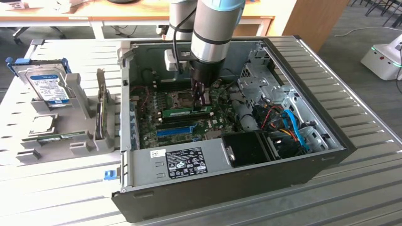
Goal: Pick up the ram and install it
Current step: 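Insert the ram into the slot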
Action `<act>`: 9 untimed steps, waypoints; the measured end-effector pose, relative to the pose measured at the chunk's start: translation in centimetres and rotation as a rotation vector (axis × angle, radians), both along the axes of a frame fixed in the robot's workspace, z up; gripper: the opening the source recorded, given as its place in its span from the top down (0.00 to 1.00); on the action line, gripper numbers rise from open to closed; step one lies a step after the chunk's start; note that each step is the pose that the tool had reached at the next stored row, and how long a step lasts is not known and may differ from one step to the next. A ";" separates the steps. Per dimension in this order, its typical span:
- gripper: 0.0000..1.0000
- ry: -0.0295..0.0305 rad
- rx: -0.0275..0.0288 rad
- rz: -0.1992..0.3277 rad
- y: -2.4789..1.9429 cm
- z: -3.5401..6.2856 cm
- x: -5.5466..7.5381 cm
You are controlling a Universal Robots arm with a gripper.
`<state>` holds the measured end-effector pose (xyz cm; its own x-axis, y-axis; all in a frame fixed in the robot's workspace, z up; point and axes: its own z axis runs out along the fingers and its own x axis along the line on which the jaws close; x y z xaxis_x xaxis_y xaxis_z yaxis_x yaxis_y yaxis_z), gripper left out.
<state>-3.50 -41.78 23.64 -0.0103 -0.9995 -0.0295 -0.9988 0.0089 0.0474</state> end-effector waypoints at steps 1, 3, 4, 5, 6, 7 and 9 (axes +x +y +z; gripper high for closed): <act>0.88 0.0001 -0.0001 0.000 -0.01 0.01 0.0; 0.88 0.0000 0.0000 0.000 -0.02 0.00 0.0; 0.88 0.0001 0.0000 0.000 -0.04 0.00 0.0; 0.88 0.0001 -0.0001 0.000 -0.07 0.00 0.0; 0.88 0.0001 0.0000 0.000 -0.08 0.00 0.0; 0.88 0.0001 0.0000 0.000 -0.09 0.00 0.0; 0.88 0.0000 0.0001 0.000 -0.09 0.00 0.0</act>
<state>-3.50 -41.88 23.64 -0.0104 -0.9995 -0.0295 -0.9988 0.0090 0.0474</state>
